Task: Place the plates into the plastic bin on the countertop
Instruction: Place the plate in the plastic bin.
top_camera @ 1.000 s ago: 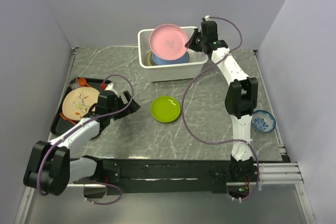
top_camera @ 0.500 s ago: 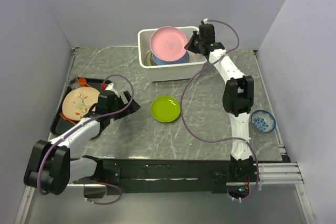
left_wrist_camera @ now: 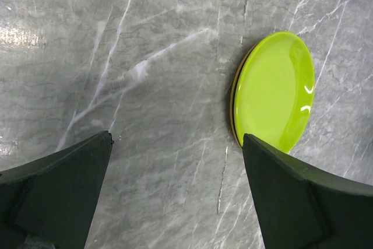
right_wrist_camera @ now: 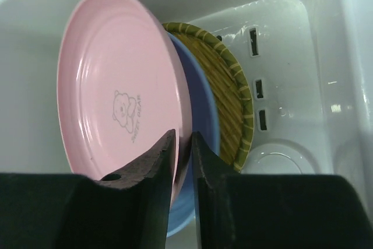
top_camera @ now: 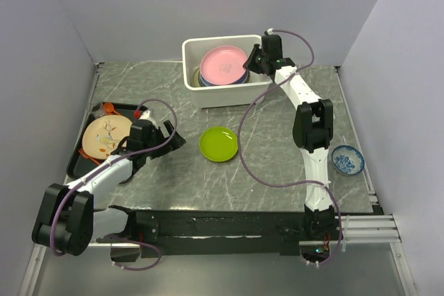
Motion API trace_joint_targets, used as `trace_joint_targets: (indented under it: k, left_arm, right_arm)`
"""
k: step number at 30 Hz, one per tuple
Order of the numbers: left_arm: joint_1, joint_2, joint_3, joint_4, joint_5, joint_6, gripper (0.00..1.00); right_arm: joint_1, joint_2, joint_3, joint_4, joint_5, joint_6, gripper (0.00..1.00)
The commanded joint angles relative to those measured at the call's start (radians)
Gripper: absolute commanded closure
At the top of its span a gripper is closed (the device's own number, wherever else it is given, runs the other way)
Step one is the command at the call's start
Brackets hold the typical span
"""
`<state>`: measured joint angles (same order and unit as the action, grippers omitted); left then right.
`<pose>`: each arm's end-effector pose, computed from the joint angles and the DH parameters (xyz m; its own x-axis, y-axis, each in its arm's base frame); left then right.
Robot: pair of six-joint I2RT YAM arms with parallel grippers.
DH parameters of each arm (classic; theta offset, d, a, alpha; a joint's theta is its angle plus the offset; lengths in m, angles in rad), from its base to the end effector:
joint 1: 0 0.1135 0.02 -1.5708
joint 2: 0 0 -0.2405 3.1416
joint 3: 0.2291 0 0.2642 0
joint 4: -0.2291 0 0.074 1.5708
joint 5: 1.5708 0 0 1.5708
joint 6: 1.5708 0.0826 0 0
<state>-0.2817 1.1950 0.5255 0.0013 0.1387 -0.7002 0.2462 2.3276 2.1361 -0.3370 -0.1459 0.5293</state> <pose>0.2783 -0.0924 0.1281 -0.6997 -0.4619 -0.5451 -0.0932 0.8154 -0.5713 0.5631 0.1539 0.2198 -0.6053 0.3630 -0.7084 -0.0663 0.8639 0.4993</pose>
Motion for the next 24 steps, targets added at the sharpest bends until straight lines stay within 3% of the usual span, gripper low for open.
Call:
trace_joint_targets:
  k: [1,5,10,13,24]
  left_arm:
    - [0.004,-0.008,-0.007,0.037,0.015,0.004,0.01]
    - [0.004,-0.018,-0.007,0.029,0.009,0.007,0.01]
    - [0.004,-0.018,-0.004,0.025,0.012,0.01,0.01]
    - [0.004,-0.029,-0.005,0.022,0.013,0.008,0.01]
    - [0.004,-0.081,0.007,0.0,0.012,0.01,0.01]
  right_arm:
    - [0.004,-0.02,0.036,0.041,-0.004,-0.003,0.71]
    - [0.004,-0.028,0.027,0.043,-0.007,-0.003,0.63]
    - [0.004,-0.056,0.024,0.039,0.006,-0.005,0.38]
    - [0.005,-0.096,0.01,0.049,0.017,-0.009,0.31]
    - [0.019,-0.284,-0.105,0.108,-0.029,0.003,0.25]
